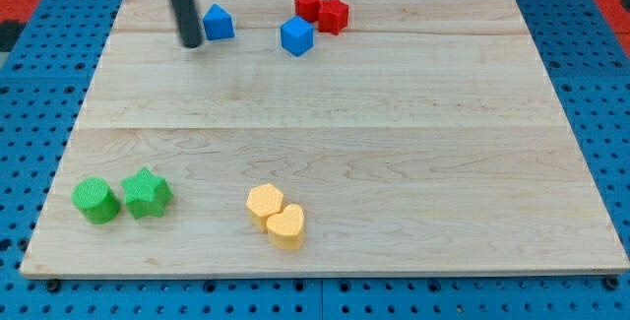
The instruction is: Move green star parallel to the red star
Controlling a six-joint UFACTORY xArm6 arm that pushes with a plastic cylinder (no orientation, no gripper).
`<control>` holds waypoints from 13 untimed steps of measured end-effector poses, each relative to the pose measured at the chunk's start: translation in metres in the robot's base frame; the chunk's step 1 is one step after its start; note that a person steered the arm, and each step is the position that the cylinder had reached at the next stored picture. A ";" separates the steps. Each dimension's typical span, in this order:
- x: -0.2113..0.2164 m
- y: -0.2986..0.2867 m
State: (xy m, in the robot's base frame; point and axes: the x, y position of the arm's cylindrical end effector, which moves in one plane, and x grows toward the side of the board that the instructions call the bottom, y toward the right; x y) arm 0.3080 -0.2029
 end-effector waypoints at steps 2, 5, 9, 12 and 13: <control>-0.056 -0.006; -0.028 0.054; 0.010 0.034; 0.063 0.023; 0.074 0.022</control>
State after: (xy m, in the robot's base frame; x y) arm 0.3821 -0.1805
